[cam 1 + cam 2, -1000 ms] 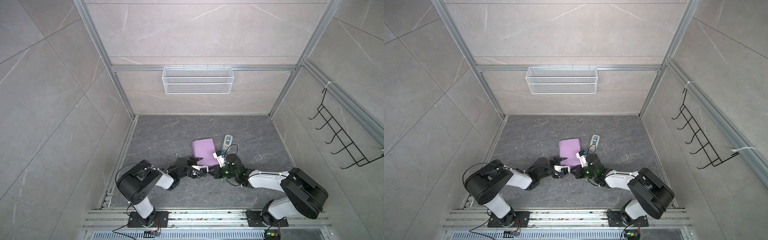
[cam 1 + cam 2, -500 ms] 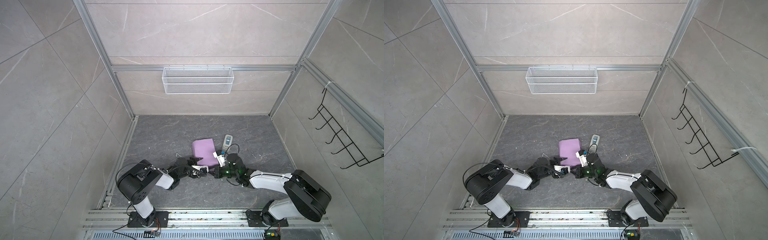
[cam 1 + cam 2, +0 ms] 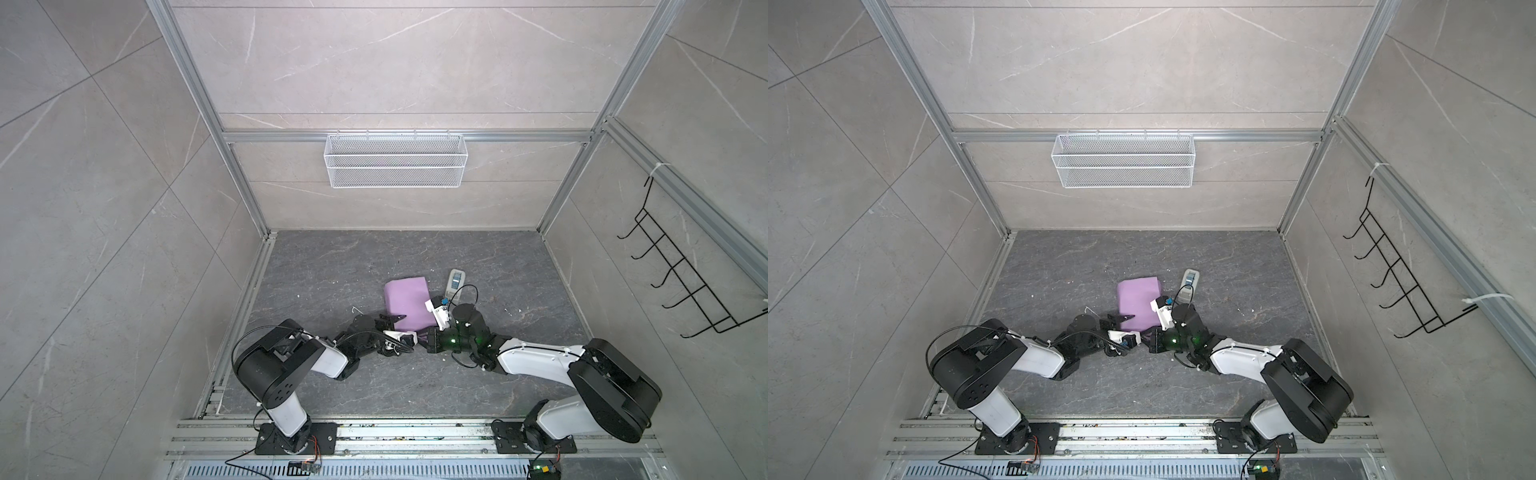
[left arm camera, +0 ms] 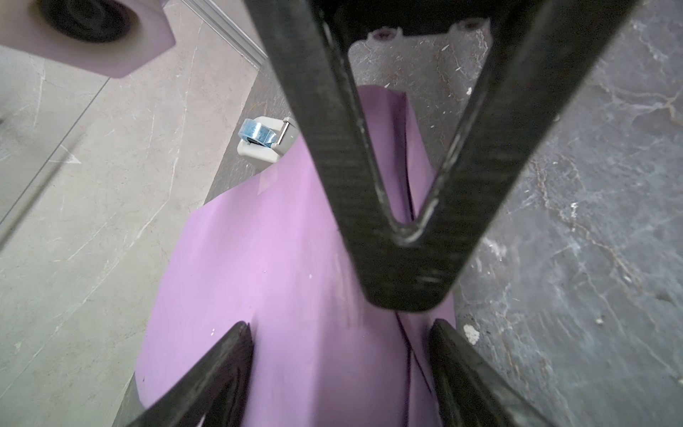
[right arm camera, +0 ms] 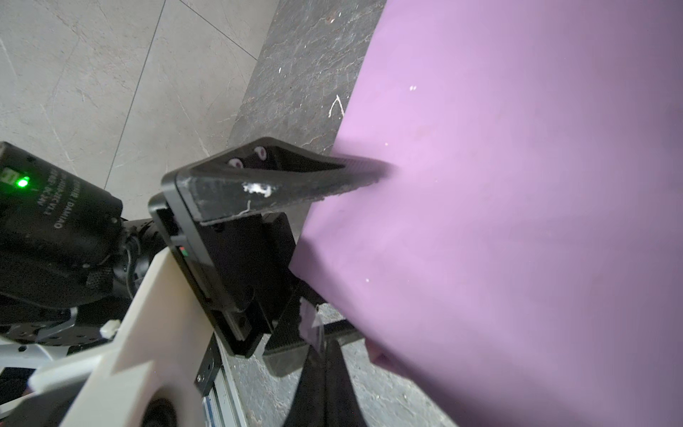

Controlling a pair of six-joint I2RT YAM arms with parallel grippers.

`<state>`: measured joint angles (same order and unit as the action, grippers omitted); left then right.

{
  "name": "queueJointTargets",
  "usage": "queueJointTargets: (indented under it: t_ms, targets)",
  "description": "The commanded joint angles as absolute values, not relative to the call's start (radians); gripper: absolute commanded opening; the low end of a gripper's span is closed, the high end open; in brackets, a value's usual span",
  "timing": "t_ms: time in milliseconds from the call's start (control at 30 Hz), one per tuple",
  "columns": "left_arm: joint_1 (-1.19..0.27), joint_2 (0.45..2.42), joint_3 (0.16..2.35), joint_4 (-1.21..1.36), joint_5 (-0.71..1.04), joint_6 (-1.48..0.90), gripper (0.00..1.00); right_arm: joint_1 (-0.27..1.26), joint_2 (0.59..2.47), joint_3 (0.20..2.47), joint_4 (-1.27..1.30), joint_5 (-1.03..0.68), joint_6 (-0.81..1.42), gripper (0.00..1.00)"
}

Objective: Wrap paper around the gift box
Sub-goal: 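Press the right gripper on the folded flap while the left gripper holds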

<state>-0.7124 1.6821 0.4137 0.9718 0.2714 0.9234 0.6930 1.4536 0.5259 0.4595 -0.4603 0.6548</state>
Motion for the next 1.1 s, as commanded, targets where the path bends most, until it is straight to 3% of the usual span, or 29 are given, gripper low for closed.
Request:
queueJointTargets:
  t_ms: [0,1067]
  targets:
    - [-0.701,1.710,0.420,0.902,0.274,0.891,0.76,0.697,1.460,0.531,0.441,-0.466,0.643,0.00]
    - [-0.702,1.709,0.420,0.901,0.275,0.888,0.76,0.679,1.483,0.552,0.398,-0.437,0.652,0.00]
